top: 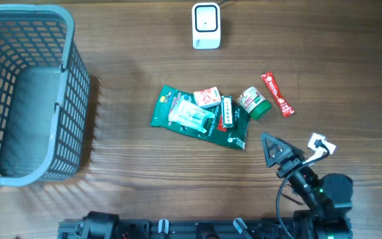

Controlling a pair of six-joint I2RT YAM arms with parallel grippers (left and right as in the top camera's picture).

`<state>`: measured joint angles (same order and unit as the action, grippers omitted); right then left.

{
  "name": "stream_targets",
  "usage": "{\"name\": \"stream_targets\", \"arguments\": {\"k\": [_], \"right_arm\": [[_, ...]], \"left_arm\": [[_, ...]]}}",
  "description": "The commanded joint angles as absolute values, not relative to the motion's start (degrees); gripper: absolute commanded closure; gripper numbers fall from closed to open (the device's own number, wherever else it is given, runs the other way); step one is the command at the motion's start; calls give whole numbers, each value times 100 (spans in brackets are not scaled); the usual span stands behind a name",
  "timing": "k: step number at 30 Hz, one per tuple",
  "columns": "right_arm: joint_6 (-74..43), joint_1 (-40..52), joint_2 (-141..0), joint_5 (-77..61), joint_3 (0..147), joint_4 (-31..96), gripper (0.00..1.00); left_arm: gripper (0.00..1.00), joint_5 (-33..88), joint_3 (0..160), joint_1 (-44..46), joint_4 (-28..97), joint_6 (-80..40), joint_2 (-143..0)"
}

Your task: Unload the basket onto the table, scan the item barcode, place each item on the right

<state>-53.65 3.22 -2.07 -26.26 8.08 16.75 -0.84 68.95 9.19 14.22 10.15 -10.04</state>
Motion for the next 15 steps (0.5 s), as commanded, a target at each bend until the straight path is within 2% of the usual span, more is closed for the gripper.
{"name": "stream_targets", "arguments": {"k": [1,4,7,9,12,15], "right_arm": [[-4145,333,-858,-2058,2167,2585,0],[-3457,333,-2342,-1584,3341,3343,0],[-3267,333,-3548,-1208,4241,3828,0],[-2814,333,-4838,-725,5516,4711,1],[-2443,333,-5697,-233,6488,5522,0],[-2359,333,-6259,-303,6799,5706,0]], "left_arm": [[0,126,6842,873,1492,755,-607],[0,123,6652,871,1487,701,-217],[0,121,6560,871,1494,703,-34],[0,-97,6560,873,1570,703,-34],[0,-113,6560,878,1570,703,-36],[0,-440,6563,878,1446,701,-36]]}}
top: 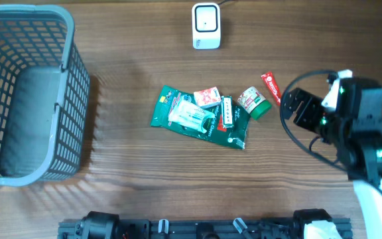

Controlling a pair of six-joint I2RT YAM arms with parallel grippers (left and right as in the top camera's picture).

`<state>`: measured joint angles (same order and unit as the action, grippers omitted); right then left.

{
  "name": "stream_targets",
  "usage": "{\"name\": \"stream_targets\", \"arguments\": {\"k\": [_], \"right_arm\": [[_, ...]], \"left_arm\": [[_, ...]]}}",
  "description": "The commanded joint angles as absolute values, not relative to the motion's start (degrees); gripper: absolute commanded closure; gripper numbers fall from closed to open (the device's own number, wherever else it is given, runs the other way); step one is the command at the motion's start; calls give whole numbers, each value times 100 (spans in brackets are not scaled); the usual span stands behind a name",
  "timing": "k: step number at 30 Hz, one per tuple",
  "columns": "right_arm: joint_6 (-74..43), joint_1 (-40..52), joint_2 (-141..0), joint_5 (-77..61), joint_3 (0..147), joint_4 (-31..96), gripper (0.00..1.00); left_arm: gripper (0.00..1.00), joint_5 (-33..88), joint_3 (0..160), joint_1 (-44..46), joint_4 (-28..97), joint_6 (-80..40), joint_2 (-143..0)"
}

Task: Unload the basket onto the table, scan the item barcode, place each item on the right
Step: 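Move the right gripper to the green-capped jar and grasp it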

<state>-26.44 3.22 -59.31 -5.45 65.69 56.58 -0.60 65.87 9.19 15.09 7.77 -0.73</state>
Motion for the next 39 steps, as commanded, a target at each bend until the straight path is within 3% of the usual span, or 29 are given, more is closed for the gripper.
{"name": "stream_targets", "arguments": {"k": [1,4,8,10,14,18,23,31,34,37,39], "right_arm": [[-2357,333,-6403,-301,6796,5647,0],[-2399,331,-6925,-294,6792,5317,0],[-2392,333,-7933,-263,6792,5166,0],[-2397,333,-8145,-266,6792,5144,0],[-2368,333,-8154,-305,6794,5120,0],[-1627,333,-8154,-587,6792,5116,0],[-1048,333,-8156,-1002,6792,5059,0],[-1675,331,-8506,-1044,6792,4764,0],[-1970,331,-8770,-1044,6792,4713,0],[-1181,338,-8888,-1146,6792,4560,0],[115,366,-8895,-1857,6792,4508,0]], "left_arm": [[0,-672,6563,878,1531,701,-36],[0,-1562,6563,904,2150,703,-34],[0,-1859,6549,1404,3234,703,-34],[0,-2368,6549,1632,2915,705,-36],[0,-2703,6552,1752,1033,727,-38],[0,-3568,6549,1754,1280,727,-36],[0,-3544,6545,1667,1286,722,-34],[0,-3330,6495,1649,1260,716,-32],[0,-2639,6257,1673,1376,696,-34],[0,-2663,5771,1688,1920,631,-36],[0,-2661,5339,1688,2635,480,-38]]}}
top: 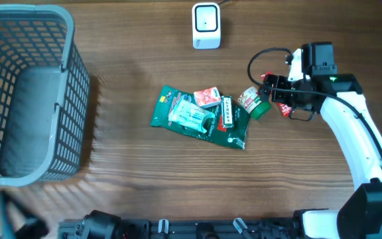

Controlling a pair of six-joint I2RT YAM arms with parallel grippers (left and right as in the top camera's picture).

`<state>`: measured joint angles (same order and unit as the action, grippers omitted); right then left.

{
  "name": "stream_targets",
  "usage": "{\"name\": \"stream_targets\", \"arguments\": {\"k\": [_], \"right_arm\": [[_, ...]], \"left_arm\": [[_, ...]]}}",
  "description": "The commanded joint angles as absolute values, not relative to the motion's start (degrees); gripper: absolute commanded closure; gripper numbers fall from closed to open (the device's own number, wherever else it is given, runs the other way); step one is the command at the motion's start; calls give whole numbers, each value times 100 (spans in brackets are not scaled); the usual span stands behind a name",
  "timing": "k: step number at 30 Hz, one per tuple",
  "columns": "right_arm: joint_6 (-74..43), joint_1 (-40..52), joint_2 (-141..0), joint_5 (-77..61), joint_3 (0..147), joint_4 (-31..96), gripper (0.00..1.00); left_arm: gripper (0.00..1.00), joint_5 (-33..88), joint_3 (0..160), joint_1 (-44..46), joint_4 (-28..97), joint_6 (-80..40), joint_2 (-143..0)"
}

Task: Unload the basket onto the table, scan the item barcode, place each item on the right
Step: 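Move the right gripper to the green-capped jar and grasp it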

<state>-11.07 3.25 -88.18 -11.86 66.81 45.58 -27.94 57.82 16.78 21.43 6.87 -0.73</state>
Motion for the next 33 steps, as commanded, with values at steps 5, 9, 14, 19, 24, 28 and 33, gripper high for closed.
{"name": "stream_targets", "arguments": {"k": [5,9,14,19,24,28,33], "right_arm": [[1059,797,-9105,-1752,6792,4431,0],[1055,1011,-9813,-917,6792,4545,0],[1024,1011,-10838,-622,6792,4438,1],[318,1011,-10851,-622,6849,4397,23],[-113,1011,-10777,-1197,7408,5247,27],[-454,1011,-10779,-1214,7832,5734,14],[-462,1011,-10796,-1028,7826,5612,9]], "left_arm": [[0,-2665,3804,1688,2349,-440,-38],[0,-2655,2974,1688,2211,-548,-38],[0,-2641,2847,1688,2620,-548,-38],[0,-2639,2847,1688,3127,-548,-38],[0,-2641,2847,1688,3203,-541,-38],[0,-2641,2847,1688,3203,-543,-38],[0,-1789,2849,1688,2823,-530,-38]]}}
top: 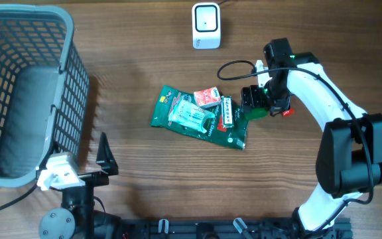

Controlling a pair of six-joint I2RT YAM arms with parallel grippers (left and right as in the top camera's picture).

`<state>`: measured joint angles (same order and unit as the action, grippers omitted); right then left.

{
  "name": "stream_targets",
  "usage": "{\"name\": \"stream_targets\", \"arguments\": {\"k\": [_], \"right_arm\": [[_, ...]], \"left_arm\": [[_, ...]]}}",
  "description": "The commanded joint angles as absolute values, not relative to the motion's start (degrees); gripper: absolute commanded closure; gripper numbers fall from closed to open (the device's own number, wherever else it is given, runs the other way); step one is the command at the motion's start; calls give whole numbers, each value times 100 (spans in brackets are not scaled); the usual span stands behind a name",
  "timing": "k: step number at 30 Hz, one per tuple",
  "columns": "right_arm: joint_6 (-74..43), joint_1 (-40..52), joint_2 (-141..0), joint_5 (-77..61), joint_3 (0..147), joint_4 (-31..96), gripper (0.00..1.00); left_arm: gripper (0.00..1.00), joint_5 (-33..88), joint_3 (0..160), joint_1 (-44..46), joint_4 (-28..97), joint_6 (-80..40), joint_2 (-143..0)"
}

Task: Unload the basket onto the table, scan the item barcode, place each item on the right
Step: 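Move the right gripper to the green-capped jar and grasp it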

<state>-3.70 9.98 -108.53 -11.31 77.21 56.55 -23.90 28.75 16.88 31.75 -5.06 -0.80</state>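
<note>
The white barcode scanner [205, 25] stands at the back centre of the table. In the middle lies a pile of items: a green packet [192, 119], a small red-and-white box [207, 97] and a gum pack [227, 111]. My right gripper [253, 99] hovers over the small green-lidded jar [260, 113] at the pile's right end and hides most of it. Whether its fingers grip the jar does not show. A red stick sachet [286, 112] peeks out beside the arm. My left gripper [105, 158] is at the front left, seen edge-on, holding nothing.
A grey mesh basket [71, 99] fills the left side of the table, close to the left arm. The scanner's cable runs off the back edge. Bare wood lies between the pile and the scanner.
My right gripper has shifted left, from over the red sachet to over the green-lidded jar. The left arm, barely in view before, has come up at the front left.
The right arm began low at the front right. It then stood right of the items, then over the red sachet, and now over the jar. The items lie where they were. The left arm came into view only at the end.
</note>
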Motion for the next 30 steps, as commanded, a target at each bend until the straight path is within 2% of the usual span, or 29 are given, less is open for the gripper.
{"name": "stream_targets", "arguments": {"k": [1,4,6,12,16,19,21,23,30], "right_arm": [[-460,1011,-10796,-1031,7826,5575,9],[-460,1011,-10833,-974,7813,5546,8],[-464,1011,-10838,-939,7605,5374,6],[-602,1011,-10844,-740,7041,4816,7],[-875,1011,-10844,-751,6775,4589,36],[-1369,1011,-10842,-832,6777,4635,47],[-1363,1011,-10842,-1037,6785,4757,51],[-1363,1009,-10842,-1267,6853,5116,58],[-1352,928,-10842,-2982,7367,7387,61]], "left_arm": [[0,-1079,2908,1688,2488,-213,-38],[0,-290,3109,1688,2543,145,-38],[0,239,3131,1688,3057,425,-49],[0,318,2875,1688,3931,414,-104],[0,320,2261,1688,4012,401,-104],[0,320,2080,1688,4018,405,-104],[0,320,2078,1688,4016,405,-104],[0,318,2078,1688,4016,408,-104],[0,320,2078,1688,4021,408,-104]]}}
